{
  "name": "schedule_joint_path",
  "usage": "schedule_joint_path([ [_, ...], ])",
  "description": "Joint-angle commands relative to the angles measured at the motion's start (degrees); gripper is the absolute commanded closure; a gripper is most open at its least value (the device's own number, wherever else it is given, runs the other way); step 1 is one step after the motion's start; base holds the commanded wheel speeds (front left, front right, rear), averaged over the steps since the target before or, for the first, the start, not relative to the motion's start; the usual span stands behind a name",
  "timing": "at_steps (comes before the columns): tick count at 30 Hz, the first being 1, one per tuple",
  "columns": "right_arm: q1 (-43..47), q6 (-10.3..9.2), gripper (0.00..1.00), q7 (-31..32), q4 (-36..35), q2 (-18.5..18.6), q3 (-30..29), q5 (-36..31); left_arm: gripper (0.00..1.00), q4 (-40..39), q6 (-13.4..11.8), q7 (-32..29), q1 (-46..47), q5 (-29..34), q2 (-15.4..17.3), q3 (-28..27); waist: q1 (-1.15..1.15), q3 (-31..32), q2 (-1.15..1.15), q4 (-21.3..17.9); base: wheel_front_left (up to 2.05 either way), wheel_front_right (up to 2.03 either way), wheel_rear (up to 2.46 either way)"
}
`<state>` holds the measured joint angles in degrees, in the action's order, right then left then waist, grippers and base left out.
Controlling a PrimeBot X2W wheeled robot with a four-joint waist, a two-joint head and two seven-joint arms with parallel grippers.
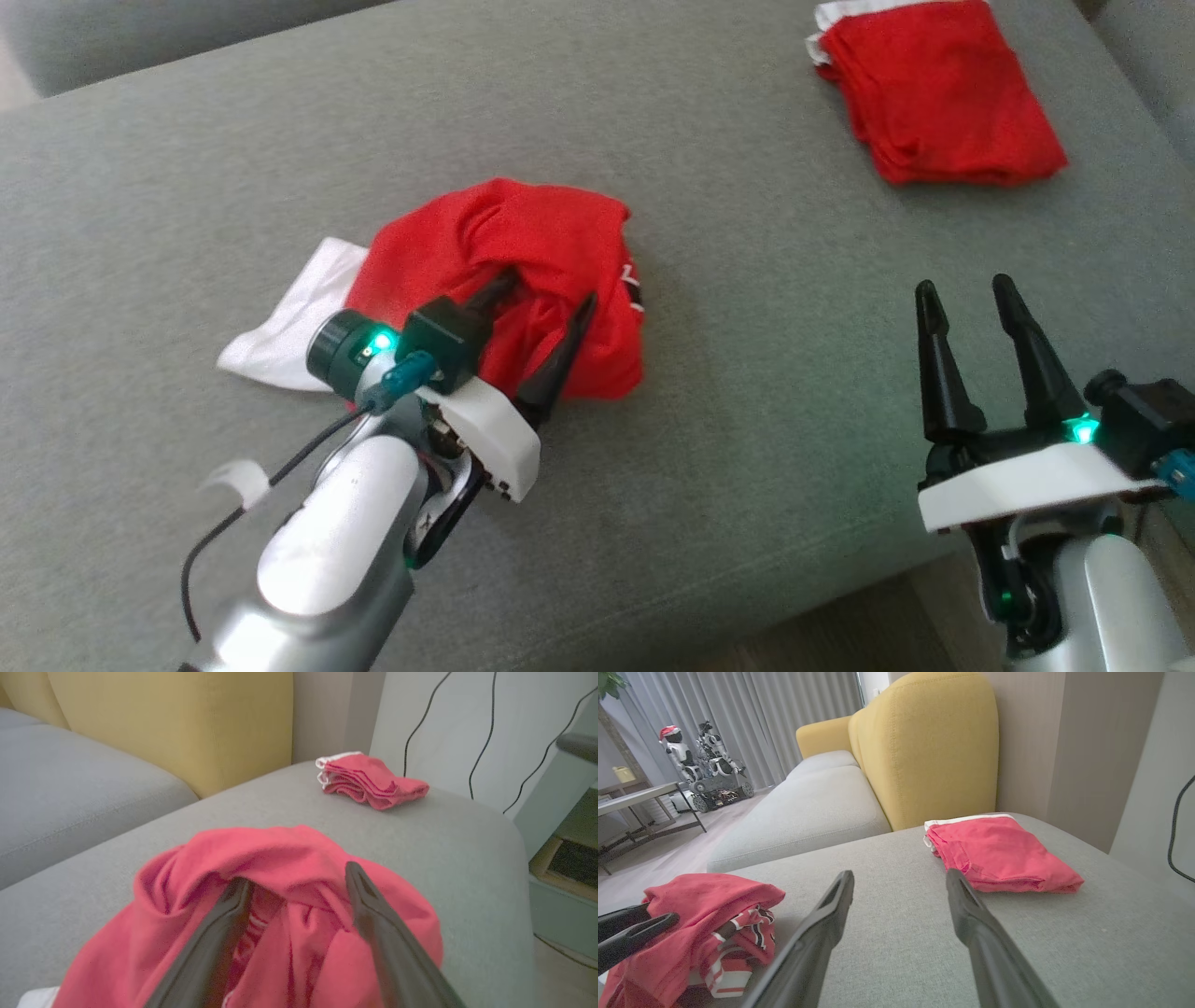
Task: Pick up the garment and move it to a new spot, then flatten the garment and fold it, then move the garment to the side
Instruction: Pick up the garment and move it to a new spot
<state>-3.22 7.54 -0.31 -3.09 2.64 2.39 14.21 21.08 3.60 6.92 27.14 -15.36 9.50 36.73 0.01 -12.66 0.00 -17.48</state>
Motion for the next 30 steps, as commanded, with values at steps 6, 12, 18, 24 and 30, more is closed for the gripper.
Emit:
schedule_joint_path([
  [6, -1.0, -0.05, 0.00, 0.1, -1.8, 0.2, 0.2, -1.3, 0.00, -5.3, -4.9, 5.9, -1.7, -2.3, 0.0, -6.0, -0.01, 3.0, 0.00, 5.8, 0.00, 0.00, 0.00],
  [12, -0.2, -0.05, 0.00, 1.3, -2.6, 0.2, -0.7, -2.6, 0.00, -8.8, -10.1, 7.3, -6.3, -3.3, 2.1, -11.3, -0.01, 5.3, 0.00, 11.3, 0.00, 0.00, 0.00],
  [18, 0.7, -0.05, 0.00, 2.5, -3.3, 0.2, -1.0, -3.7, 0.00, -10.5, -12.6, 7.7, -10.8, -4.9, 5.0, -15.7, -0.01, 7.3, 0.00, 15.8, 0.00, 0.00, 0.00],
  [24, 1.5, -0.05, 0.00, 3.4, -3.8, 0.2, -1.0, -4.1, 0.00, -11.9, -13.6, 7.8, -15.0, -6.5, 7.4, -19.0, -0.01, 8.9, 0.00, 18.1, 0.00, 0.00, 0.00],
  [30, 2.7, -0.05, 0.00, 4.1, -4.0, 0.3, -0.9, -4.7, 0.00, -14.8, -13.4, 7.3, -19.4, -8.1, 9.2, -20.1, -0.01, 10.7, 0.00, 19.1, 0.00, 0.00, 0.00],
])
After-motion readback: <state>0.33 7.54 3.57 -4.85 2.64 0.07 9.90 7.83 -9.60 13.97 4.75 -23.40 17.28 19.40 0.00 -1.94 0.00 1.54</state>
